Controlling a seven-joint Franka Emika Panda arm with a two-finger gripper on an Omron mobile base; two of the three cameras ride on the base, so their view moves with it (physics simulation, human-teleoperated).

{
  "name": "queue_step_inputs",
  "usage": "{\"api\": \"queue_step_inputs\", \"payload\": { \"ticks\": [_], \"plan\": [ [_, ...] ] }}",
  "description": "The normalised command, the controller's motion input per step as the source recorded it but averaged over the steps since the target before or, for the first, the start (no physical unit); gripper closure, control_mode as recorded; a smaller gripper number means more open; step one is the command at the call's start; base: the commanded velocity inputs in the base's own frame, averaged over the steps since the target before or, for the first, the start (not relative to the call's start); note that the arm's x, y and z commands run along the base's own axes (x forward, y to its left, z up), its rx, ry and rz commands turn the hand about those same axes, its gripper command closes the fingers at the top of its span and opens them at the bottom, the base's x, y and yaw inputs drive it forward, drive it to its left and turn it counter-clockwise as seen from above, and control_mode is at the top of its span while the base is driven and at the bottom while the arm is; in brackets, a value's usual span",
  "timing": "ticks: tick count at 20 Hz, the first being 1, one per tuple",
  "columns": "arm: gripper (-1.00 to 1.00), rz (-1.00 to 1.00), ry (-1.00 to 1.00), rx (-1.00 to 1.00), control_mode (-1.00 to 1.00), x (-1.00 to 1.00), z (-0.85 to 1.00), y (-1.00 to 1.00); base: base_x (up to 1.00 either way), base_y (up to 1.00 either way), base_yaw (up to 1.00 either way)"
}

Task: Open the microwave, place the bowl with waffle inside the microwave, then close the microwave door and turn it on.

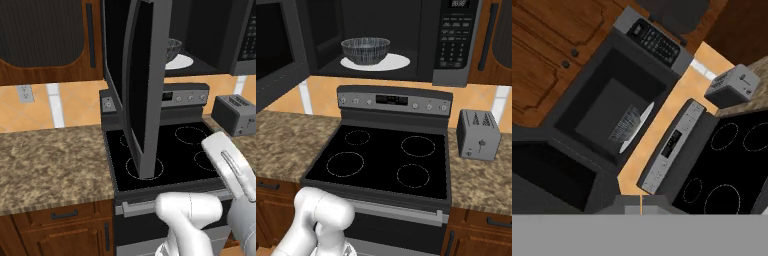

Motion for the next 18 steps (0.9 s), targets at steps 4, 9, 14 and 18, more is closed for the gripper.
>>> {"api": "queue_step_inputs", "payload": {
  "ticks": [4,9,14,18],
  "plan": [
    [1.0,-0.41,-0.18,-0.09,-1.0,-0.66,0.0,1.0,0.0,0.0,0.0],
    [1.0,-0.36,-0.08,-0.15,-1.0,-0.06,-0.24,1.0,0.0,0.0,0.0],
    [1.0,-0.34,-0.03,-0.13,-1.0,0.75,-0.34,1.0,0.0,0.0,0.0],
    [1.0,-0.37,0.14,-0.27,-1.0,1.0,-0.12,0.89,0.0,0.0,0.0]
  ]
}}
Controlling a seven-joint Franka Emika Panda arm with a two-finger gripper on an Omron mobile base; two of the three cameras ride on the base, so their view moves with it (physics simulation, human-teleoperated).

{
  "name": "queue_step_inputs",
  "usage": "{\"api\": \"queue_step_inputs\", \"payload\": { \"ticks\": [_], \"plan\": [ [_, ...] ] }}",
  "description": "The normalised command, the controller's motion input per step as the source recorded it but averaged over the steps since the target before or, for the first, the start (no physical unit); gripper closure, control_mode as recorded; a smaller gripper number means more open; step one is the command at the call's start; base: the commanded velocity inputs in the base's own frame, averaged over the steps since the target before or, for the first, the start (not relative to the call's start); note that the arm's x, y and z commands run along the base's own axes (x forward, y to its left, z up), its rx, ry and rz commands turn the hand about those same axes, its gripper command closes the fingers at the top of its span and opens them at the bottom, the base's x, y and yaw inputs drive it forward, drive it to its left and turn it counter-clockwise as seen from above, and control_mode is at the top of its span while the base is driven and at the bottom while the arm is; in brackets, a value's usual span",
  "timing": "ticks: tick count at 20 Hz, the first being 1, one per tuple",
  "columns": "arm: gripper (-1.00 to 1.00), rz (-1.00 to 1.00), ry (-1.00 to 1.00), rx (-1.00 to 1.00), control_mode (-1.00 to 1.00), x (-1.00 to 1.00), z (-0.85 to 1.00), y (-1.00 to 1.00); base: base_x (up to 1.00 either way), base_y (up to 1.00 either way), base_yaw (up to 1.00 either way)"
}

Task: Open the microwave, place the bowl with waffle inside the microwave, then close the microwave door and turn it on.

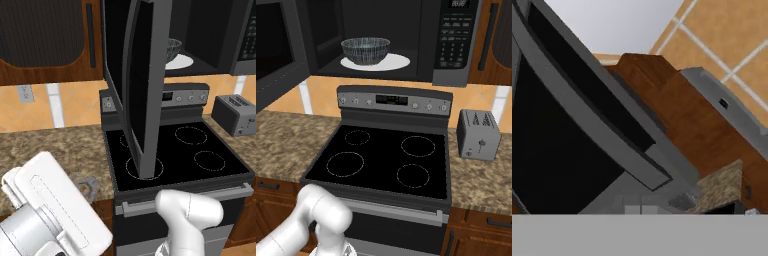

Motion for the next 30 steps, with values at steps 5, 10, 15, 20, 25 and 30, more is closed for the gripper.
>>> {"api": "queue_step_inputs", "payload": {
  "ticks": [5,10,15,20,25,30],
  "plan": [
    [1.0,-0.31,0.14,-0.3,-1.0,1.0,-0.3,0.67,0.0,0.0,0.0],
    [1.0,-0.25,0.16,-0.22,-1.0,1.0,-0.14,0.0,0.0,0.0,0.0],
    [1.0,-0.19,0.14,-0.08,-1.0,1.0,0.0,-0.48,0.0,0.0,0.0],
    [1.0,-0.13,0.0,0.0,-1.0,0.86,0.18,-0.99,0.0,0.0,0.0],
    [1.0,-0.02,0.0,0.04,-1.0,0.23,0.57,-1.0,0.0,0.0,0.0],
    [1.0,0.01,0.0,0.17,-1.0,0.0,0.89,-1.0,0.0,0.0,0.0]
  ]
}}
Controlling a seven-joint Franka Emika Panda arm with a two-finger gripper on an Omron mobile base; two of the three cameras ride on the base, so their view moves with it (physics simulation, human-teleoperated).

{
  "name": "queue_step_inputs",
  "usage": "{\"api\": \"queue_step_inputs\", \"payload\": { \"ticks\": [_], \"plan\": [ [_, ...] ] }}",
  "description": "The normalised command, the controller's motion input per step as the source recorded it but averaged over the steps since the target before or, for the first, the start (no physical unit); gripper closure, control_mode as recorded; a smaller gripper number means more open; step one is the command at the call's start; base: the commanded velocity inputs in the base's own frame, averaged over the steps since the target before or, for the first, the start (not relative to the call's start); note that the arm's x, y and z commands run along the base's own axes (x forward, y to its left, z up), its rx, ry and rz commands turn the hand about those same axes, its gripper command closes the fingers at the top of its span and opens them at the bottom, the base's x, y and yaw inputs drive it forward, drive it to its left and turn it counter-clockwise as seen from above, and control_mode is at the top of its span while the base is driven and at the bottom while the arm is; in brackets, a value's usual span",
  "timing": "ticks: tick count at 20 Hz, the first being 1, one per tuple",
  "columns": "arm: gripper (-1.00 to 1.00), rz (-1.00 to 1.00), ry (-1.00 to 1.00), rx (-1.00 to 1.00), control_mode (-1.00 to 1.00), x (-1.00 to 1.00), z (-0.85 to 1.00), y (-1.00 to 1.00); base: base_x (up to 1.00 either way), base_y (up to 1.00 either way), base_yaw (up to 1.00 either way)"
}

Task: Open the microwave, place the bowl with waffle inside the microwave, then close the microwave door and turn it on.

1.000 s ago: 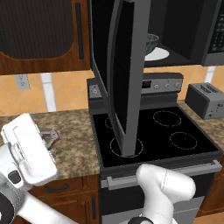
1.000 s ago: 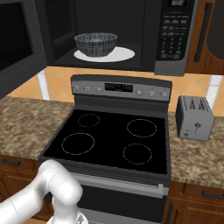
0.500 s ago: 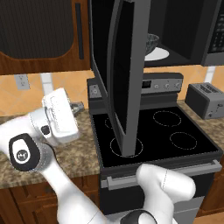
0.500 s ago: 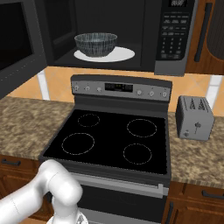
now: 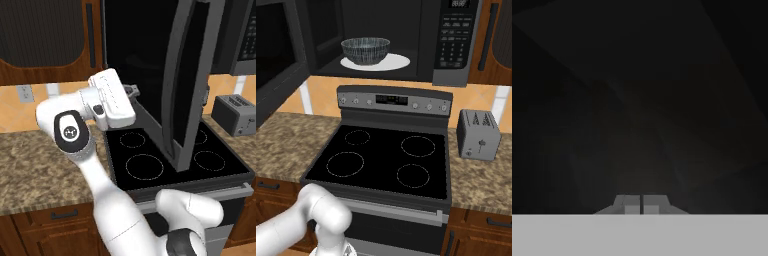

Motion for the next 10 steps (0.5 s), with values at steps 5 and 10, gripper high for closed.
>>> {"api": "queue_step_inputs", "payload": {
  "ticks": [5,10],
  "plan": [
    [1.0,0.03,0.08,0.15,-1.0,0.18,0.5,-1.0,0.0,0.0,0.0],
    [1.0,0.24,0.34,0.11,-1.0,0.74,0.01,-0.94,0.0,0.0,0.0]
  ]
}}
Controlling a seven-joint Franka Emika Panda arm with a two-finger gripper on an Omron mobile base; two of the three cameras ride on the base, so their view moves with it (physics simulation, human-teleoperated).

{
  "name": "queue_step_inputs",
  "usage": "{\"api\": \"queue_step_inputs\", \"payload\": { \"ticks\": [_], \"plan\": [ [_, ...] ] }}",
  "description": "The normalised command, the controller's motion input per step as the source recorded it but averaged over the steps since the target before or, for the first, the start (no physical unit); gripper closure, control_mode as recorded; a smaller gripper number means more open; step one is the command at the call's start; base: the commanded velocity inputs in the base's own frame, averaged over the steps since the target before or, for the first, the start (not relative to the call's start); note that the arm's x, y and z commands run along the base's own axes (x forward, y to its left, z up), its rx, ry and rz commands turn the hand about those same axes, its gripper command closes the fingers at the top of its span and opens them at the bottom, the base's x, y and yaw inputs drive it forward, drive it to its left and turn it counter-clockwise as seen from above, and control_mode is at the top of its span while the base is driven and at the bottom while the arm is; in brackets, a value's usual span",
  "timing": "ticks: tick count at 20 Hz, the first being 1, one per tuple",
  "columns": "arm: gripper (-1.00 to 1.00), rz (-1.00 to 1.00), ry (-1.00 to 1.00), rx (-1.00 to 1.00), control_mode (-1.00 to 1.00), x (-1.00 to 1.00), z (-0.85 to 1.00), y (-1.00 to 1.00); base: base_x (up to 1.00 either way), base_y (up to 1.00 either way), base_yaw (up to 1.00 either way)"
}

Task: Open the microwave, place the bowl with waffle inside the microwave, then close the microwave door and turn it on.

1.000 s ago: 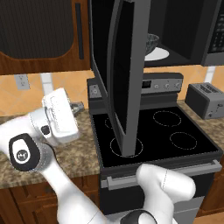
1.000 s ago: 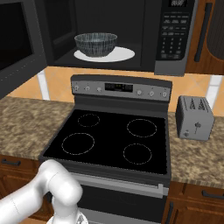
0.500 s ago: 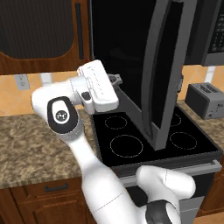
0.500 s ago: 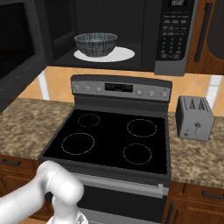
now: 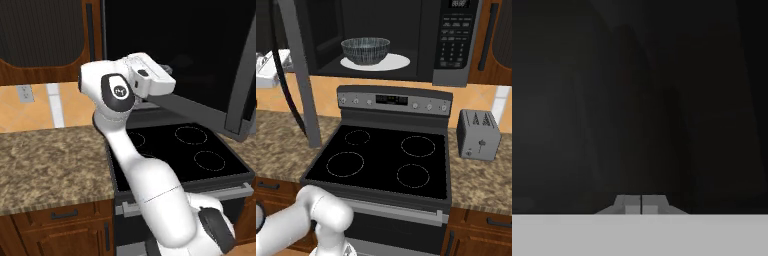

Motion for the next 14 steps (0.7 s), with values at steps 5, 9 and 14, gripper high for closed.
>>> {"api": "queue_step_inputs", "payload": {
  "ticks": [5,9,14],
  "plan": [
    [1.0,0.39,0.26,0.08,-1.0,0.96,-0.04,-0.68,0.0,0.0,0.0],
    [1.0,0.48,0.17,0.04,-1.0,1.0,-0.04,-0.54,0.0,0.0,0.0],
    [1.0,0.52,0.09,0.04,-1.0,1.0,-0.03,-0.5,0.0,0.0,0.0]
  ]
}}
